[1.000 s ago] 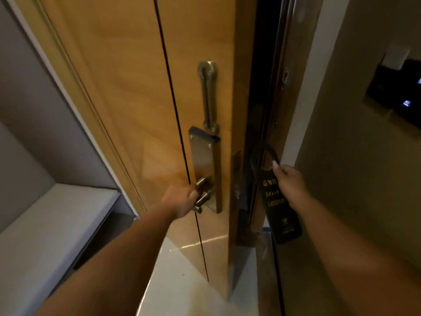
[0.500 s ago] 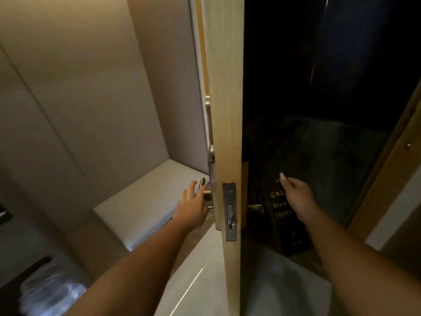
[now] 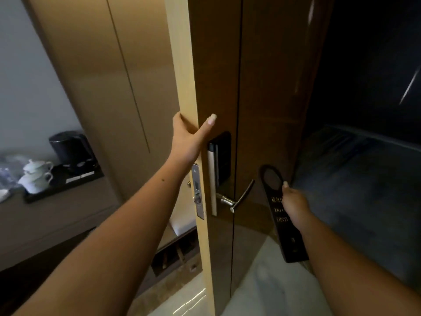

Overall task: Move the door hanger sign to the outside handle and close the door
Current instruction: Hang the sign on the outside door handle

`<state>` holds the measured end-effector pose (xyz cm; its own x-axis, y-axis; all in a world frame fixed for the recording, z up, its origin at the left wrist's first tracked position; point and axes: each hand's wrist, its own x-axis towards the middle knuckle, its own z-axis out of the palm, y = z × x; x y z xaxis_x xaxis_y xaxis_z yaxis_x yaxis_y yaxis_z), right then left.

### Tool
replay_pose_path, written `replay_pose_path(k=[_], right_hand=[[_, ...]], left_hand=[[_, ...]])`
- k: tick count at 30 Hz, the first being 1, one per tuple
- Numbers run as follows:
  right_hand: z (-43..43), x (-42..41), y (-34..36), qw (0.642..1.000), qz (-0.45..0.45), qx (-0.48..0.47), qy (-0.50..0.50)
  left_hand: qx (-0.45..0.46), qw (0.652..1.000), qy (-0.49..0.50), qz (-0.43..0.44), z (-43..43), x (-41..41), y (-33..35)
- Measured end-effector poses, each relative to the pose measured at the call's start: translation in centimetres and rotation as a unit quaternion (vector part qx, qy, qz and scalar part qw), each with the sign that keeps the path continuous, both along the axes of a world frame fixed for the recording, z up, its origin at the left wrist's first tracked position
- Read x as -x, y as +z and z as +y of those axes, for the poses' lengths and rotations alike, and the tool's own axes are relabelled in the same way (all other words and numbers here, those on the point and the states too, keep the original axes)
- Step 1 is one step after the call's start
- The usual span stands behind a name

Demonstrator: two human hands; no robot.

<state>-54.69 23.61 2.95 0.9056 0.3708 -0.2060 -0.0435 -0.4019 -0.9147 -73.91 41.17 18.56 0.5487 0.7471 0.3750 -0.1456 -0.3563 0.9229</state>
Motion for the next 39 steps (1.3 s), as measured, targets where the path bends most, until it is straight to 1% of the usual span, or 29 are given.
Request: replay_pose_path(k=[5,8,14,17,22,25,29,31,34,37,39], right_hand=[[7.4,-1.6,-0.5,0.992,0.033,0.071,0.101],[11.3,-3.0,-1.0,0.984,0.044,0.08,0.155],[17.0,-4.9,-2.3,0.96,0.065,0.106,0.249],[18.6,-4.8,-3.5,0.947,0.089,0.101,0.292],[19.8,-3.9,-4.9,0.905,0.134,0.086,0.395],[20.5,-2.9,-5.2,0.88,0.162,0.051,0.444],[21.0,-1.4,-6.0,0.851,0.135,0.04,0.506],[21.3,-0.8,-6.4,0.853,0.124,0.025,0.506],[21.7,0.1,-6.8,0.87,0.094,-0.005,0.484],[21.8,0.4,-7.0,0.884,0.038,0.0,0.466],[21.8,0.2,-7.1,0.891,0.022,0.007,0.453]], left_hand=[[0.012,0.993,0.119,0.026,6.6,-0.6,0.7],[0.001,0.987,0.156,0.044,10.0,-0.6,0.4],[0.005,0.988,0.147,0.046,13.6,-0.4,0.7],[-0.007,0.985,0.158,0.065,14.9,-0.6,0.6],[-0.015,0.983,0.162,0.087,16.2,-0.8,0.4],[-0.022,0.982,0.162,0.096,16.4,-0.7,0.4],[-0.023,0.981,0.165,0.102,16.2,-0.9,0.6],[-0.021,0.981,0.166,0.103,16.0,-0.8,0.6],[-0.024,0.98,0.169,0.105,15.6,-0.8,0.6],[-0.022,0.98,0.167,0.105,15.3,-0.8,0.5],[-0.023,0.98,0.166,0.104,15.2,-0.7,0.5]])
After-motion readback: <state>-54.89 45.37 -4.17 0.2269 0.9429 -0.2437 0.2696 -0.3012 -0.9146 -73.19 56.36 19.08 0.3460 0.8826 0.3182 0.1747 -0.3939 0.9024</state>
